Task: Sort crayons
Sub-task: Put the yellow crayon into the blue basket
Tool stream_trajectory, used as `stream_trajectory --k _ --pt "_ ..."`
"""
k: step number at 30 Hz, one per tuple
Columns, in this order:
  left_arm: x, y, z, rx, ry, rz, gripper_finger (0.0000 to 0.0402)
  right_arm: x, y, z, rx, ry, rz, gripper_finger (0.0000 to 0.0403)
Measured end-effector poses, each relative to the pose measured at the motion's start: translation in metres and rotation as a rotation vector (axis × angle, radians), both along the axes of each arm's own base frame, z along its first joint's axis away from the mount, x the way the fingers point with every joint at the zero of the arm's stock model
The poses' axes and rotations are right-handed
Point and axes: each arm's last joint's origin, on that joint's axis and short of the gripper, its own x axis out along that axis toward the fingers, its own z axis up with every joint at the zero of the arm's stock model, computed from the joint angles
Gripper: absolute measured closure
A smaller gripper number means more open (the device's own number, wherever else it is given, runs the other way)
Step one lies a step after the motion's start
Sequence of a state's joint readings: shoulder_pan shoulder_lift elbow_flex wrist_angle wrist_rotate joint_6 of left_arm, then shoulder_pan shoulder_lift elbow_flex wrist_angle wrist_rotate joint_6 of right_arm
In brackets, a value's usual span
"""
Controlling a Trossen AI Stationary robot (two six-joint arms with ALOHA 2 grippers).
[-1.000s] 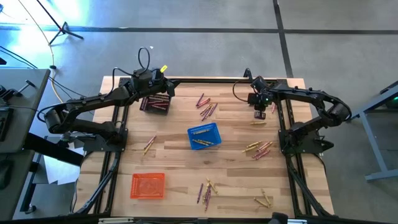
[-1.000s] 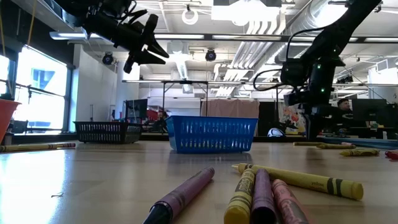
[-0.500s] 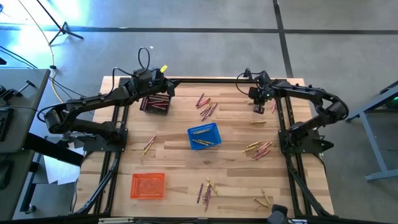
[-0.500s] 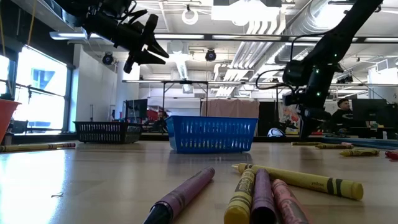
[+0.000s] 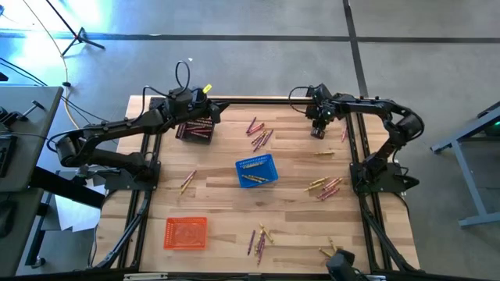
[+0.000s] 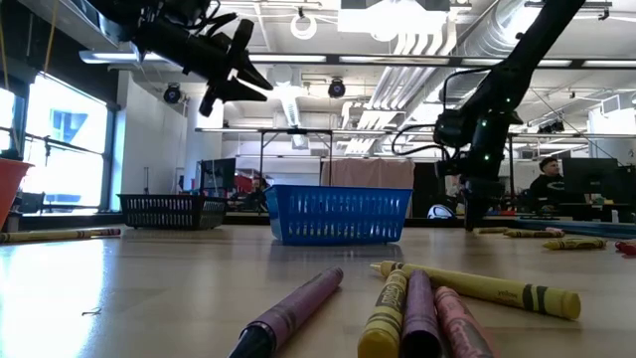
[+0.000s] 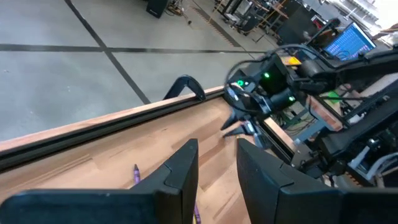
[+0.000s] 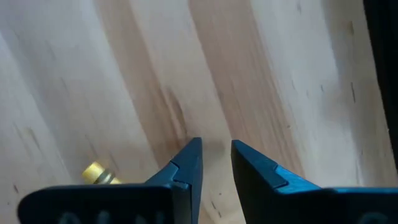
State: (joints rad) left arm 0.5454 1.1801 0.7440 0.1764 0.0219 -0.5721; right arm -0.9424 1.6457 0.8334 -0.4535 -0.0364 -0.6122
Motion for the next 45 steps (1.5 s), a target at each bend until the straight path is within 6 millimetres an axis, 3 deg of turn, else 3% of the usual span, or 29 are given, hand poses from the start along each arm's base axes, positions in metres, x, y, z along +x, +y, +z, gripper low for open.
stream_trajectory --k 5,11,14,20,27,45 --pt "0.003 -0.005 0.0 0.0 0.0 -0.021 0.0307 0.003 -0.004 0.027 0.043 -0.03 -0.178 0.0332" --pt "0.004 -0.007 0.0 0.0 0.0 -0.031 0.0307 0.001 0.015 0.062 0.197 0.105 -0.111 0.0332" --pt "0.004 -0.007 0.0 0.0 0.0 -0.03 0.0307 -0.005 0.031 0.065 0.315 0.196 -0.05 0.0332" --pt "0.004 -0.007 -0.001 -0.005 0.009 -0.031 0.0307 -0.016 0.067 0.036 0.48 0.297 0.055 0.0332" --pt "0.003 -0.008 -0.003 -0.016 0.028 -0.031 0.0307 -0.016 0.09 0.01 0.464 0.328 0.126 0.0332" --pt "0.003 -0.007 -0.003 -0.016 0.026 -0.031 0.0307 -0.001 0.106 0.01 0.405 0.342 0.177 0.0332"
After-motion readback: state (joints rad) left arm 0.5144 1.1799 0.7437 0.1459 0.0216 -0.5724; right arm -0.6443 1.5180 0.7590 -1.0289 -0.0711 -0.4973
